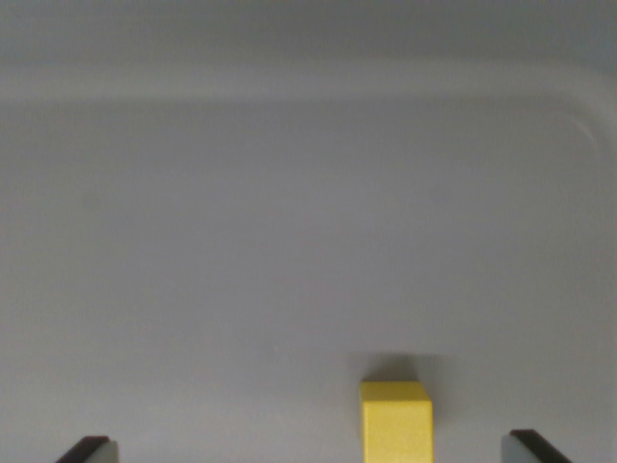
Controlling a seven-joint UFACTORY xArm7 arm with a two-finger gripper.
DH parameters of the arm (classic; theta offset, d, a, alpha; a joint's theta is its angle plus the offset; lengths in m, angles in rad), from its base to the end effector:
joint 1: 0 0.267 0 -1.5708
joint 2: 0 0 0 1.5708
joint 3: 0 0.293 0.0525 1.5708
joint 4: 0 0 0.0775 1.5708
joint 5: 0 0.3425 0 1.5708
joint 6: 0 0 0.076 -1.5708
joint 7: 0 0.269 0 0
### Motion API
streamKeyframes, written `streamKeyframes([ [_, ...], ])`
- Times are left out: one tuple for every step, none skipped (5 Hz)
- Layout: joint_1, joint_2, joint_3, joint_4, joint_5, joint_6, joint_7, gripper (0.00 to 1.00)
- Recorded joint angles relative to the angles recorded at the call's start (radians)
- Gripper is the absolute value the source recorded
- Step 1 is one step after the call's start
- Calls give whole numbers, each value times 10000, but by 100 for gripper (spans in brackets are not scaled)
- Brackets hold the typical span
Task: Pick yellow cube
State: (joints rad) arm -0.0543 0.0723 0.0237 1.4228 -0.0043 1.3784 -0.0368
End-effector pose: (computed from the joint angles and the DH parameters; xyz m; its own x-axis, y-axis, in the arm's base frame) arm 0.4929 -0.0162 0.2852 0.9996 0.0070 -0.0279 0.0071 -1.0000 0.0015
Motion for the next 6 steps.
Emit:
streamKeyframes([
  [0, 0, 0, 0, 0, 0, 0, 0],
  [-34, 62, -37, -311, 31, -367, -111, 0],
  [-34, 62, -37, -311, 31, -367, -111, 0],
  [-69, 127, -76, -640, 63, -755, -229, 0],
  [-69, 127, -76, -640, 63, -755, -229, 0],
  [-107, 197, -118, -995, 98, -1173, -356, 0],
])
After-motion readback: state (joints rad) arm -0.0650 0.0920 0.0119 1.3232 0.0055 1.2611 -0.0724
